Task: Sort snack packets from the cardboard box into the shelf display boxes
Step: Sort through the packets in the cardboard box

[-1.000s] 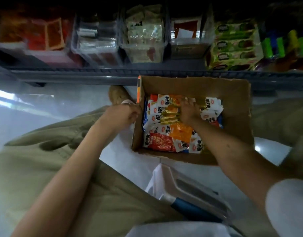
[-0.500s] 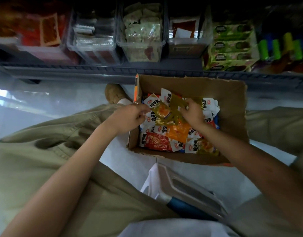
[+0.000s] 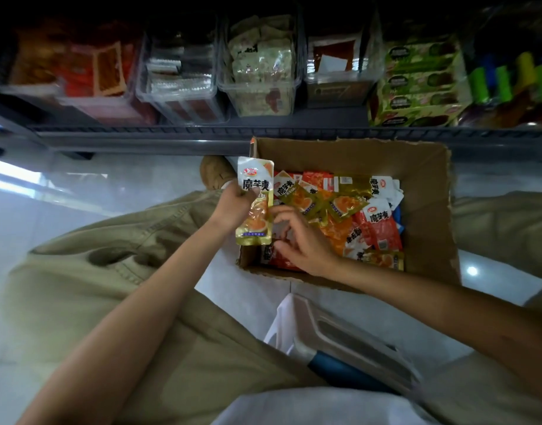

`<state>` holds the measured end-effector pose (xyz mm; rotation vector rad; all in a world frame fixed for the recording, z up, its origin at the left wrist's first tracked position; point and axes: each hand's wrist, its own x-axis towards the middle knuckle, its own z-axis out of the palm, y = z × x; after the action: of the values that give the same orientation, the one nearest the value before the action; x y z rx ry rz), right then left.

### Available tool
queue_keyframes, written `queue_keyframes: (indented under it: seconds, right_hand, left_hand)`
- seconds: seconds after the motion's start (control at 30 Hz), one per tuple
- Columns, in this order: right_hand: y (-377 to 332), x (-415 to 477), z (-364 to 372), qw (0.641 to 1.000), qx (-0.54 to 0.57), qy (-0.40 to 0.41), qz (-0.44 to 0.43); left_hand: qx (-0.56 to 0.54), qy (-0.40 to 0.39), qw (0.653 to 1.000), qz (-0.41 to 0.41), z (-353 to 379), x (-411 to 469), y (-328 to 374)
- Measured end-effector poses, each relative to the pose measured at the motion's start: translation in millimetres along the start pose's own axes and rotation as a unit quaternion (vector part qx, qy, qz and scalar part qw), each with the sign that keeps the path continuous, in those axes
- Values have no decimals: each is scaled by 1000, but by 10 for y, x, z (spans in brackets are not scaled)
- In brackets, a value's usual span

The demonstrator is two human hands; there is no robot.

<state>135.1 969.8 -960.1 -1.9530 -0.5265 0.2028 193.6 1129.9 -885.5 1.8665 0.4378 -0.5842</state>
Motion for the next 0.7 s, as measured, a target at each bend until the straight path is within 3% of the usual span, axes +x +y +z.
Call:
queue_keyframes:
  seconds: [0.07,0.13,0.27,0.37,0.53,0.7]
  right_hand:
    - [206,-19,21,995,-1,70,70]
    - [494,4,12,977,-101,87,166]
    - [938,130,-77,913,-347,-102,187]
    - [1071,221,-108,862,-453,-165,159]
    - [1125,284,-102,750,-622,-225,13]
    - [1136,188,-186,756,-601,-245,-81]
  left_hand:
    - [13,27,1000,11,-10,-26,57]
    - [-17,41,999,15,-10,-33,92]
    - [-44,50,997,35,-43,-3,91]
    - [-55,58,996,29,-64,15,61]
    - [-56,71,995,31,-74,20,78]
    - [-47,69,996,28,-61,6,73]
